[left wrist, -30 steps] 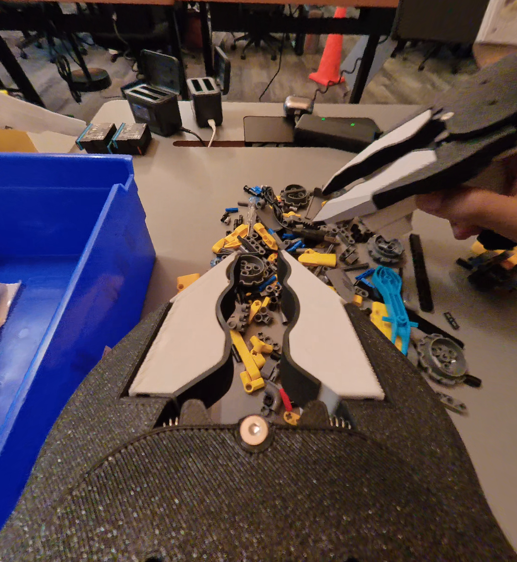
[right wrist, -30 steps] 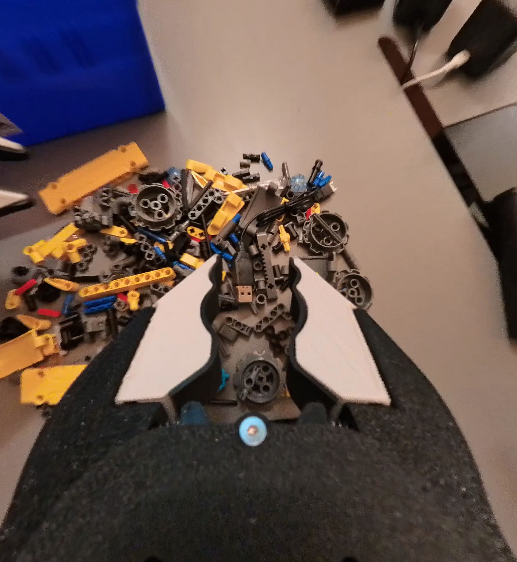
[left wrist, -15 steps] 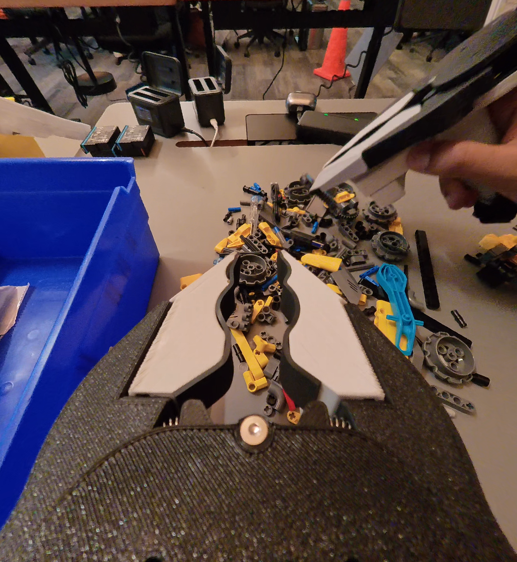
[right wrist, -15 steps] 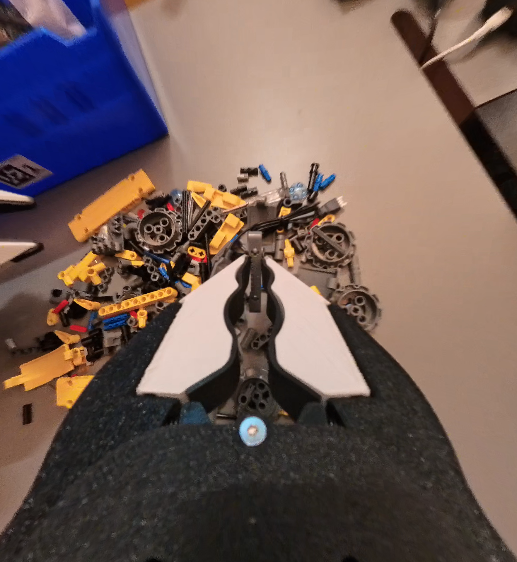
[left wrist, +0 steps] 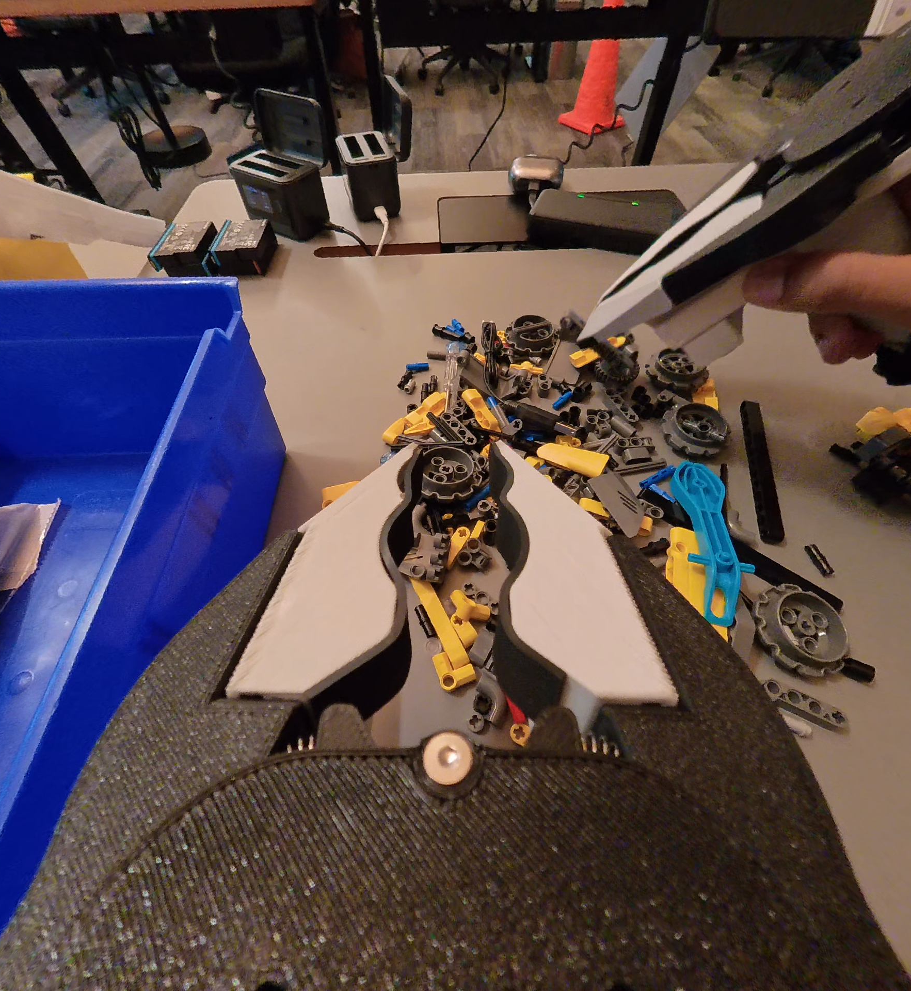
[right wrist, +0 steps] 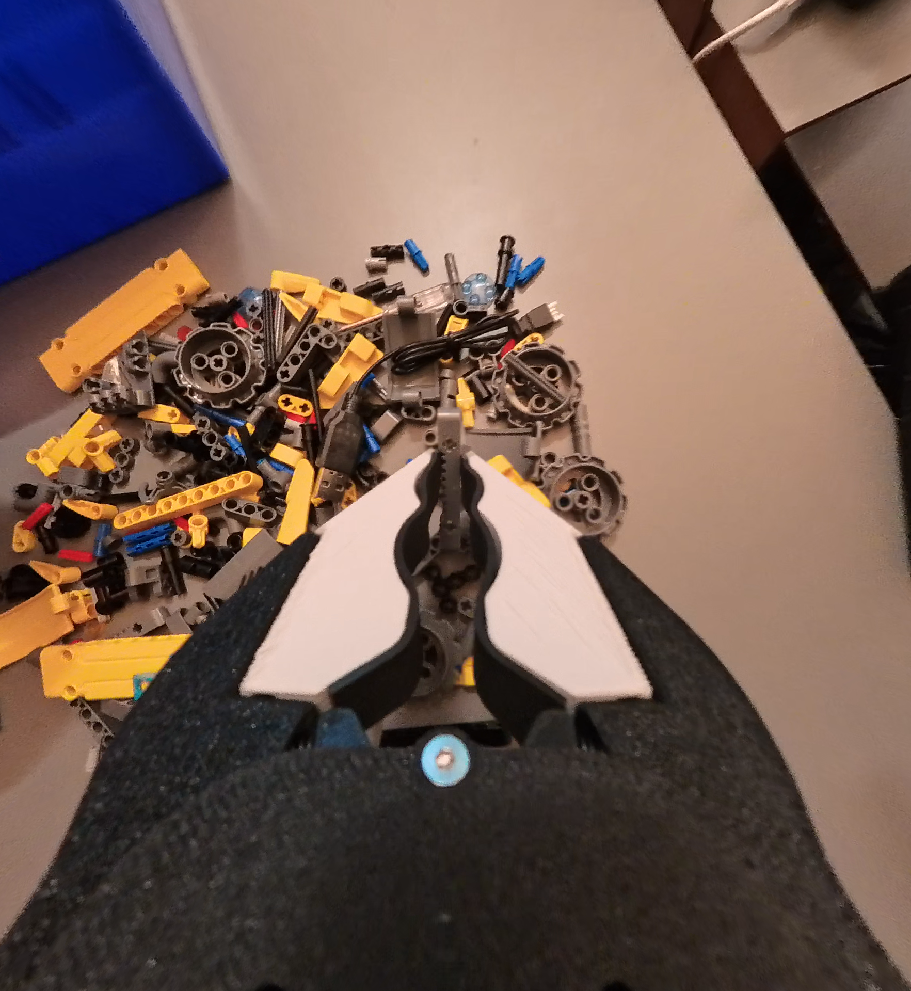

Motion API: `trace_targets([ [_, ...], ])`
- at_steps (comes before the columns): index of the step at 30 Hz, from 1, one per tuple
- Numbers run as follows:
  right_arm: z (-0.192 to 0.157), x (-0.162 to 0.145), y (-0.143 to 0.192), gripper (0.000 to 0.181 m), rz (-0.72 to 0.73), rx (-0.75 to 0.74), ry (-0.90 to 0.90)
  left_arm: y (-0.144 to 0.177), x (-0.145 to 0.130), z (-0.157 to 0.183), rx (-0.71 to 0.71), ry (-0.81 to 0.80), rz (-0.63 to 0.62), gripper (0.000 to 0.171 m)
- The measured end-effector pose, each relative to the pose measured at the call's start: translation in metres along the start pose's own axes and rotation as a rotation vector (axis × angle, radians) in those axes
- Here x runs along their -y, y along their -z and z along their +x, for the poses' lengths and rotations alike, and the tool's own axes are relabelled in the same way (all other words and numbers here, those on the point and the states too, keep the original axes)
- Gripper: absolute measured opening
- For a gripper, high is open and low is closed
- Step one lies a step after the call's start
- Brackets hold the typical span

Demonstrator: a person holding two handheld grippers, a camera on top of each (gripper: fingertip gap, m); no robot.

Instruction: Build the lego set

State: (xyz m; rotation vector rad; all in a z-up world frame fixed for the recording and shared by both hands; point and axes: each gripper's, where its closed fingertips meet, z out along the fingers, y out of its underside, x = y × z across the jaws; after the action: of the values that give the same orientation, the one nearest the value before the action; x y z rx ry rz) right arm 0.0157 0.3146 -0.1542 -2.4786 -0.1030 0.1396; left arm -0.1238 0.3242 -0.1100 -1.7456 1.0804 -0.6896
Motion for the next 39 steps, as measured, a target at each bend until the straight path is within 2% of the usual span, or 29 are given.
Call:
trace_targets([
  [2,-0.005,-0.003,-0.005,0.007,-0.016,0.007,0.010,0.000,0.000,0.000,0.000,0.000,0.001,0.021],
  [6,-0.011,-0.009,-0.013,0.026,-0.085,-0.001,0.041,0.000,0.000,-0.001,0.006,0.001,-0.001,0.021],
  [12,-0.024,0.018,-0.019,0.036,-0.031,-0.021,0.122,0.001,0.000,-0.004,0.011,0.017,-0.001,0.021],
  [18,-0.017,0.040,-0.048,0.035,-0.042,-0.017,0.162,0.001,-0.002,-0.006,0.024,0.008,-0.007,0.021],
  [24,-0.023,0.037,-0.064,0.023,-0.094,0.038,0.147,0.003,0.001,-0.007,0.016,0.028,0.010,0.021],
  [27,-0.024,0.042,-0.056,0.023,-0.060,0.046,0.136,0.003,0.001,-0.007,0.017,0.026,0.010,0.021],
  [31,-0.022,0.060,-0.028,0.023,0.051,0.042,0.118,0.003,0.002,-0.007,0.016,0.028,0.013,0.021],
  [35,-0.006,0.073,0.003,0.023,0.130,-0.001,0.095,0.003,0.001,-0.008,0.019,0.030,0.010,0.021],
  [39,0.015,0.067,0.018,0.023,0.139,-0.048,0.049,0.002,0.000,-0.008,0.024,0.028,0.005,0.021],
])
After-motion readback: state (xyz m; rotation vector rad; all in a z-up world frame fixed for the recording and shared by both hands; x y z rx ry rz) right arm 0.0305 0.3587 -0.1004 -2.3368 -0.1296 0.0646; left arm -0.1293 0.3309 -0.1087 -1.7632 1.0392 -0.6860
